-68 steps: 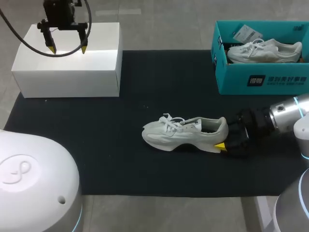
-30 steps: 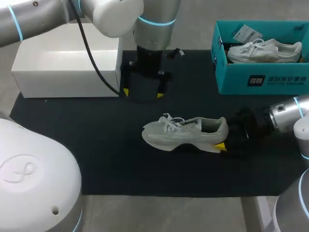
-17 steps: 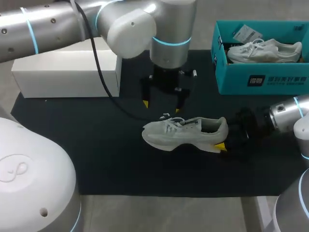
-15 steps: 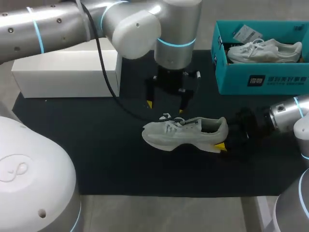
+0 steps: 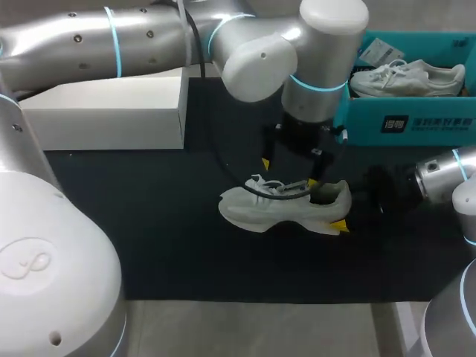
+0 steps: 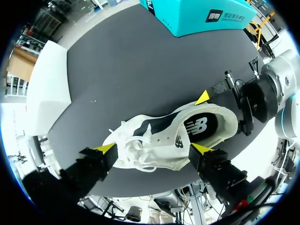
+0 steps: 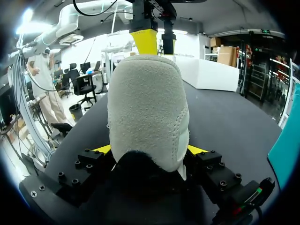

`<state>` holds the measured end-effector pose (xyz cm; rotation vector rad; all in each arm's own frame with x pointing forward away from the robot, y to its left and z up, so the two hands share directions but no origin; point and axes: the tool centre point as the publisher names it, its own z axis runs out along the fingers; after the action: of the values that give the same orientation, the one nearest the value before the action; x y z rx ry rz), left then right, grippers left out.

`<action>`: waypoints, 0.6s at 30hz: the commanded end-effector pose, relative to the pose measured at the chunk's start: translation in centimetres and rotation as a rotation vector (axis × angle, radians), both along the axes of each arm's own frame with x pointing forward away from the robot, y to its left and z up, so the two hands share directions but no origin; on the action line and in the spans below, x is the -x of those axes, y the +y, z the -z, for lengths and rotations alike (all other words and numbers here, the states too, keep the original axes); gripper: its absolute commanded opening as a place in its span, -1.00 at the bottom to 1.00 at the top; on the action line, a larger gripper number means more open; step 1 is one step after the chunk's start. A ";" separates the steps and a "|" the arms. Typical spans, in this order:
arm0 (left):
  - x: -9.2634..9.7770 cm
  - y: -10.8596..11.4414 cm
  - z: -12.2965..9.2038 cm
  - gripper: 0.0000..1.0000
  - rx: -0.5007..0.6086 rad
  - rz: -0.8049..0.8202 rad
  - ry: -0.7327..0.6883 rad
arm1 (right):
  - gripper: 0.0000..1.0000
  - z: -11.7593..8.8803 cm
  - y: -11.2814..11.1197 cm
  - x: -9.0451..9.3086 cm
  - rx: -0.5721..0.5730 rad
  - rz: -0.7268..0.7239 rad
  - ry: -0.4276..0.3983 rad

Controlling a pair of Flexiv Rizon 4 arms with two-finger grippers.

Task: Take the shoe out of the shoebox, open the shoe tongue, remove and reinsert the insole, then place the shoe into the shoebox

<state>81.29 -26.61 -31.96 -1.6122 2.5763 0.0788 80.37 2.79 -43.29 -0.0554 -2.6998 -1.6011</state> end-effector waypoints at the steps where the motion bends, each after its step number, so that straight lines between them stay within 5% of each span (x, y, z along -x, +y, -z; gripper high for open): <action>1: 0.3 -1.7 1.1 1.00 -0.035 0.017 -0.011 | -1.00 0.2 0.0 -0.1 0.004 0.000 0.000; 9: -0.1 -2.8 2.4 1.00 -0.105 -0.034 -0.034 | -1.00 0.2 0.0 -0.1 0.004 0.000 0.000; 18: 0.1 -0.7 2.3 1.00 -0.167 -0.147 -0.069 | -1.00 0.2 0.0 -0.1 0.004 0.000 0.000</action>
<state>81.36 -27.50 -34.52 -1.7028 2.3496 0.2308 80.37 2.79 -43.28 -0.0553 -2.6997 -1.6011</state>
